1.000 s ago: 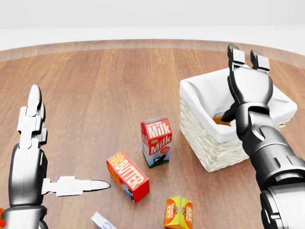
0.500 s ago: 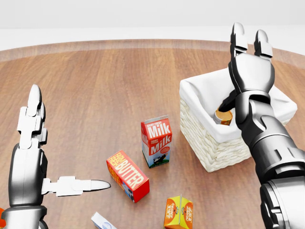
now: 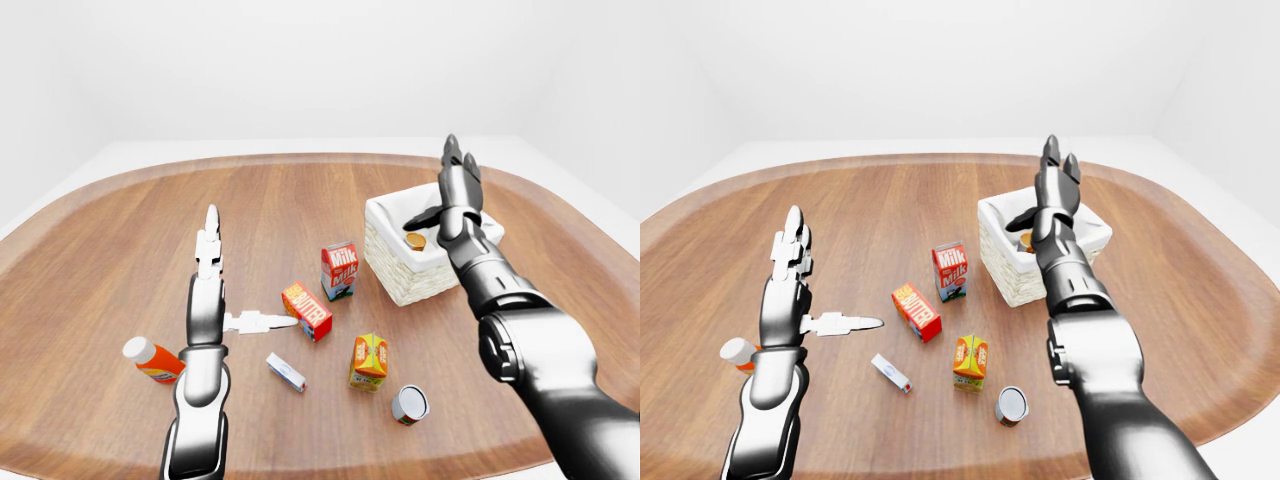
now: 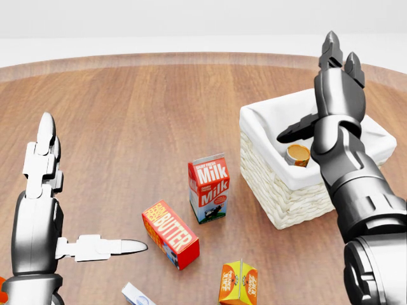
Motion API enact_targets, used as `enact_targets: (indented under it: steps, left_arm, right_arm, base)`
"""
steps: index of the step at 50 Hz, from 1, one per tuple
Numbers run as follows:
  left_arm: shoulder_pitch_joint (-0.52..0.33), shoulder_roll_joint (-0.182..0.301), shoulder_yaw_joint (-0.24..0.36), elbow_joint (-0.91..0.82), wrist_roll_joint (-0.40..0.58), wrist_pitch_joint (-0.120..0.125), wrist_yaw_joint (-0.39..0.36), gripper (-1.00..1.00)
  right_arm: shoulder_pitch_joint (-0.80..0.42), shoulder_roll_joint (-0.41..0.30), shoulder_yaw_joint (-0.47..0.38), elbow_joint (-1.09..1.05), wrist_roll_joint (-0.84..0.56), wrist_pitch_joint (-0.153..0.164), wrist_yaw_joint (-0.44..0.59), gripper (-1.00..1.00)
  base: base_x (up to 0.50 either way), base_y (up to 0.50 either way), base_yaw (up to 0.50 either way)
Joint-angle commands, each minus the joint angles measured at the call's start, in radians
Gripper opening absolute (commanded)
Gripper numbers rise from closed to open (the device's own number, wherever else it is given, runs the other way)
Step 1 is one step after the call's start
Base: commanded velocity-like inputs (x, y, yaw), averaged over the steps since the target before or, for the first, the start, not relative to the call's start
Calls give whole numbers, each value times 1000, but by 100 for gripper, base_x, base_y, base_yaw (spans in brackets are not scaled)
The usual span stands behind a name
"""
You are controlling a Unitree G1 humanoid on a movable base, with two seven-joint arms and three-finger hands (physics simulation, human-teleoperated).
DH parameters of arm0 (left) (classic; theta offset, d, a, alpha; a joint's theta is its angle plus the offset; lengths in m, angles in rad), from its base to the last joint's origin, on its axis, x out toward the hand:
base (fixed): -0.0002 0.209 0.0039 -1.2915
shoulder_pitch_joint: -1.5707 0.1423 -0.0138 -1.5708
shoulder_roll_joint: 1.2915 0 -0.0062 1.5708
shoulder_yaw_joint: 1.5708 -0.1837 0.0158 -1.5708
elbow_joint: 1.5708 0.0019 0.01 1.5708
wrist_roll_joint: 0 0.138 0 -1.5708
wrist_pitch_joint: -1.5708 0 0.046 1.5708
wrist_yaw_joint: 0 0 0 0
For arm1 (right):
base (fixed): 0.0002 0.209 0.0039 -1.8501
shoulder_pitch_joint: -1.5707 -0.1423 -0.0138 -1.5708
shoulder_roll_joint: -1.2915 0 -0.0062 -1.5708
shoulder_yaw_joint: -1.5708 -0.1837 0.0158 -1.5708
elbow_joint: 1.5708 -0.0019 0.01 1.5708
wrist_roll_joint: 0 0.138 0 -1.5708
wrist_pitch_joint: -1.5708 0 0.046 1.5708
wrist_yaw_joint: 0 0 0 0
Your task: Pick up the alphabet soup and the tomato sauce, and put them in the basket.
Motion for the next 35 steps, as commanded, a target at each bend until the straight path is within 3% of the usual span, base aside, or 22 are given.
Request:
enact_targets:
  steps: [1, 21, 35]
  left_arm:
    - [-1, 0, 3, 3, 1, 0, 4, 100]
    - [-1, 1, 3, 3, 1, 0, 3, 100]
    - [7, -2, -2, -24, 4, 0, -2, 100]
  right_arm:
    - [9, 11, -30, -2, 153, 0, 55, 100]
    - [21, 21, -14, -54, 239, 0, 88, 100]
    - [90, 42, -17, -204, 327, 0, 151, 100]
  base:
    - [0, 0, 0]
    - [0, 0, 0]
    - [0, 0, 0]
